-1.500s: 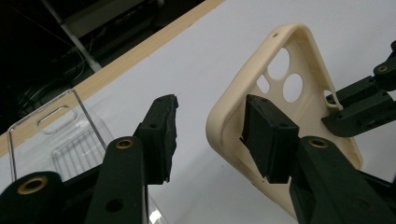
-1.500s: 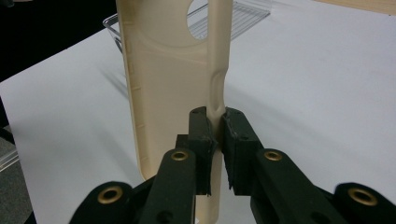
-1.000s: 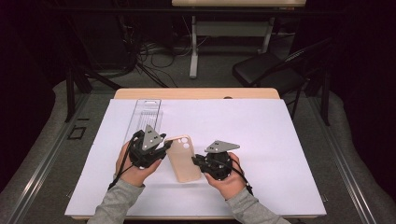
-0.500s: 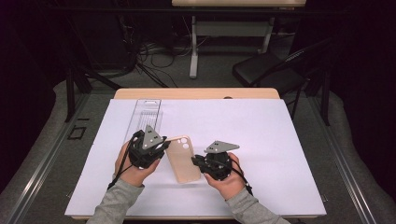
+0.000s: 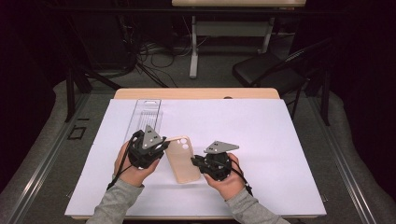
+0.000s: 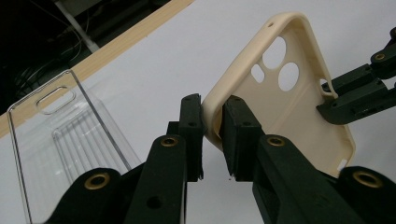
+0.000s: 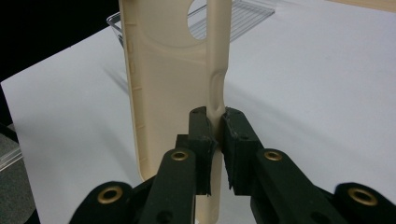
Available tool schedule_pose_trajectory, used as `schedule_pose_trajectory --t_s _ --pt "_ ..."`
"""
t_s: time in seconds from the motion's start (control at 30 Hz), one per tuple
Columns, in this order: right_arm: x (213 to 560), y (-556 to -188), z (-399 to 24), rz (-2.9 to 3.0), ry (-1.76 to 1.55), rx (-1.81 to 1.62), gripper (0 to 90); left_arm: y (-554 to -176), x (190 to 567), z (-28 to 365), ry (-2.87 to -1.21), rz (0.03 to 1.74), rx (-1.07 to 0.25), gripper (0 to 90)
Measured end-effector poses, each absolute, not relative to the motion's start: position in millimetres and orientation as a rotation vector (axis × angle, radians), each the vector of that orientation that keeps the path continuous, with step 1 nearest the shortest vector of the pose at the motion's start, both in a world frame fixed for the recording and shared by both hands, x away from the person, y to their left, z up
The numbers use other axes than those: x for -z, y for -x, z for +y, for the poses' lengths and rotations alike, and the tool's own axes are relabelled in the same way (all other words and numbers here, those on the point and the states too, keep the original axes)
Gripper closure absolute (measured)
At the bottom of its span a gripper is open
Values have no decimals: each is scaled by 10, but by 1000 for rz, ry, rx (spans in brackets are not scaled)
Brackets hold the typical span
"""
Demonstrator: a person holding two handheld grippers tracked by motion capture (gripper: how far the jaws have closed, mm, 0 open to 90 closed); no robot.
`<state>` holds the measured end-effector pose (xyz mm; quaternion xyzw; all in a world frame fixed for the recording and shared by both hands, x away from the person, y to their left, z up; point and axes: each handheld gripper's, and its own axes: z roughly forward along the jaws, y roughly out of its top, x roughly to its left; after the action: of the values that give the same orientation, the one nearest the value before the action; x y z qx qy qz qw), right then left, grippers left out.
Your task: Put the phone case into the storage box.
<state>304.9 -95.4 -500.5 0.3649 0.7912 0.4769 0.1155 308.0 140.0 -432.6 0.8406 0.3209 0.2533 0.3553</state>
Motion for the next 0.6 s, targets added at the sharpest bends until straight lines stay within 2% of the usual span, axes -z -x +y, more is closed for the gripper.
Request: schedule_pose_trajectory --t_s 0.6 --pt "5007 -3050 -953 2324 -1066 -1408 818 -3068 4305 1407 -2154 838 -643 793"
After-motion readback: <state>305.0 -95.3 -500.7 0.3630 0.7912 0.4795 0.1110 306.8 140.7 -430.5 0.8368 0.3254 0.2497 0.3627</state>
